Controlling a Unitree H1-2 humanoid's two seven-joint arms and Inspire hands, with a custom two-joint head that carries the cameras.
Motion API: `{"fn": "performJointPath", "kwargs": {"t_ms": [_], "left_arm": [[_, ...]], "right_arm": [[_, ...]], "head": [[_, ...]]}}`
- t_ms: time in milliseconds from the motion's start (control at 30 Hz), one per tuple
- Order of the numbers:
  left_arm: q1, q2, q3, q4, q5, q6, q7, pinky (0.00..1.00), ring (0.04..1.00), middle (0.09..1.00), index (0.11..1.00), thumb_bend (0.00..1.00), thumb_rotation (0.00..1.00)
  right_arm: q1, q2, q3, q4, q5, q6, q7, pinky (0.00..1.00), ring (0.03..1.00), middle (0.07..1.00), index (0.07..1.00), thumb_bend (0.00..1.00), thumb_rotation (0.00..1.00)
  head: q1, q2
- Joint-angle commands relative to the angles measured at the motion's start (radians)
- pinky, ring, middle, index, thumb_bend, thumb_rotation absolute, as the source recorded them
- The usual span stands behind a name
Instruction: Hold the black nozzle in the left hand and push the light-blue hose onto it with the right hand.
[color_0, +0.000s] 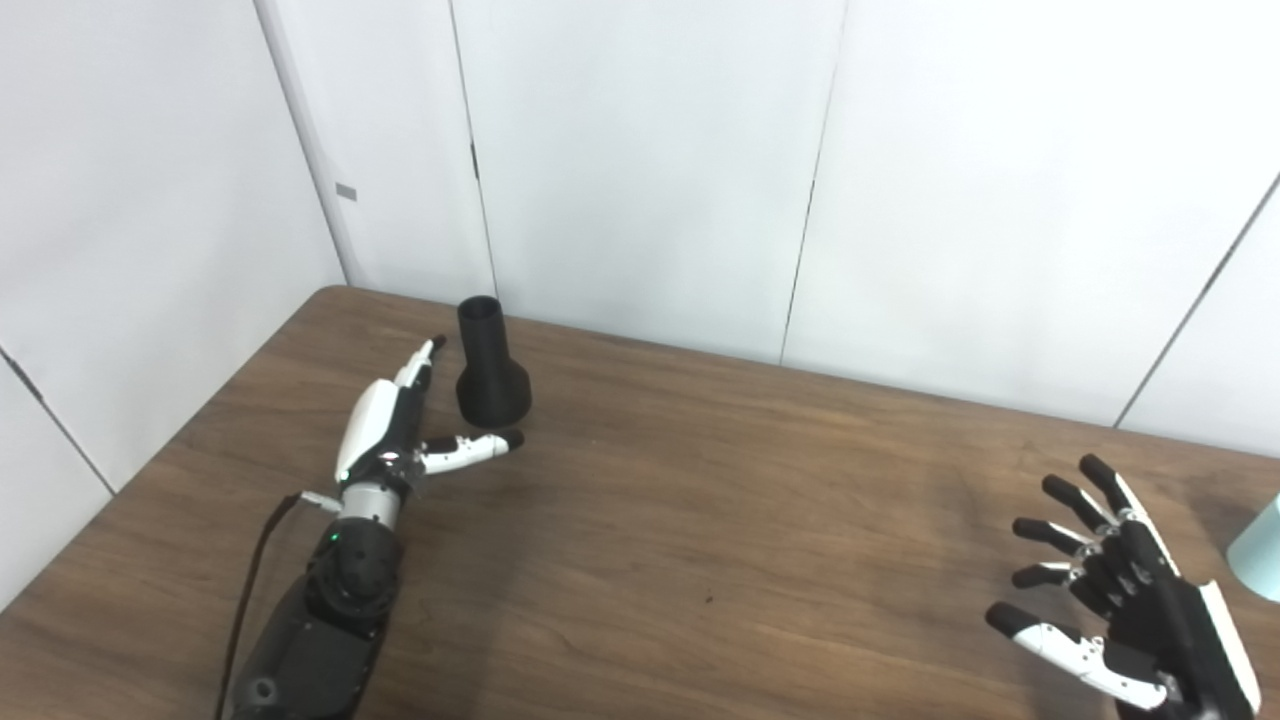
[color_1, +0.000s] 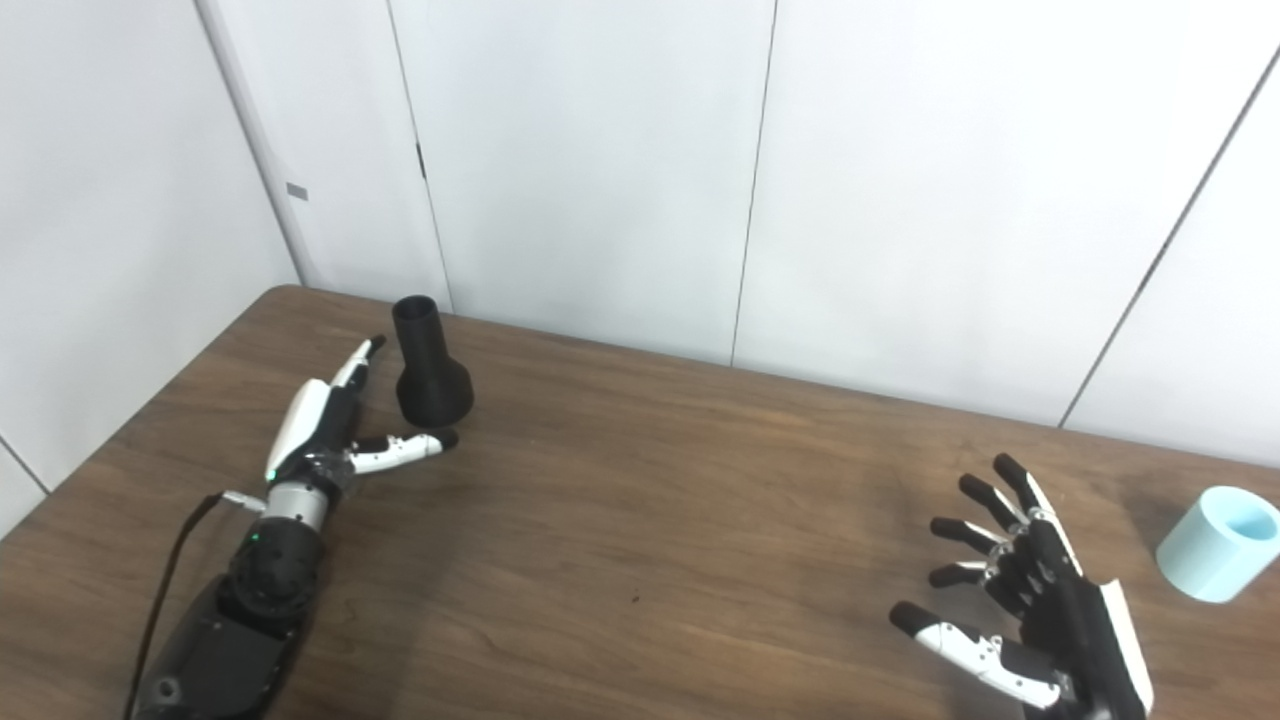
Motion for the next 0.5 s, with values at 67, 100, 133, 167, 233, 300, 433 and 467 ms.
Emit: {"fn": "performJointPath", "kwargs": {"t_ms": [67, 100, 133, 167, 233, 300, 433, 467], "left_arm": [[-0.077, 0.014, -0.019, 0.046, 0.018, -0.02, 0.039, 1.0, 1.0, 1.0, 1.0, 0.98, 0.33], [-0.084, 0.014, -0.026, 0.061, 0.021, -0.023, 0.045, 1.0, 1.0, 1.0, 1.0, 0.97, 0.33], [-0.094, 0.013, -0.034, 0.08, 0.025, -0.026, 0.052, 1.0, 1.0, 1.0, 0.999, 0.97, 0.34], [-0.103, 0.012, -0.041, 0.1, 0.029, -0.029, 0.062, 1.0, 1.0, 1.0, 0.999, 0.97, 0.35], [-0.118, 0.011, -0.053, 0.133, 0.035, -0.034, 0.077, 1.0, 1.0, 1.0, 0.994, 0.97, 0.35], [-0.132, 0.011, -0.064, 0.164, 0.039, -0.039, 0.088, 1.0, 1.0, 1.0, 0.98, 0.98, 0.36], [-0.153, 0.008, -0.083, 0.214, 0.041, -0.049, 0.11, 1.0, 1.0, 1.0, 0.973, 0.99, 0.39], [-0.156, 0.007, -0.086, 0.222, 0.04, -0.051, 0.113, 1.0, 1.0, 1.0, 0.971, 0.99, 0.39]], "right_arm": [[-0.014, -0.003, -0.001, -0.042, -0.014, -0.016, -0.009, 0.5, 0.718, 0.857, 0.937, 0.62, 0.0], [-0.013, -0.002, -0.002, -0.044, -0.016, -0.012, -0.01, 0.5, 0.714, 0.854, 0.935, 0.63, 0.0], [-0.013, 0.0, -0.003, -0.046, -0.015, -0.009, -0.011, 0.5, 0.712, 0.852, 0.933, 0.63, 0.0], [-0.013, 0.002, -0.004, -0.048, -0.012, -0.008, -0.01, 0.5, 0.712, 0.854, 0.934, 0.63, 0.0], [-0.013, 0.005, -0.005, -0.051, -0.009, -0.003, -0.011, 0.49, 0.708, 0.853, 0.934, 0.62, 0.0], [-0.012, 0.007, -0.005, -0.054, -0.013, 0.002, -0.013, 0.49, 0.703, 0.847, 0.93, 0.62, 0.0], [-0.009, 0.011, -0.003, -0.065, -0.019, 0.01, -0.014, 0.5, 0.702, 0.849, 0.928, 0.62, 0.0], [-0.009, 0.012, -0.002, -0.066, -0.016, 0.007, -0.013, 0.5, 0.704, 0.852, 0.932, 0.62, 0.0]], "head": [[-0.004, 0.002], [-0.004, 0.002], [-0.006, 0.002], [-0.009, 0.001], [-0.013, 0.002], [-0.015, 0.003], [-0.022, 0.005], [-0.026, 0.006]]}}
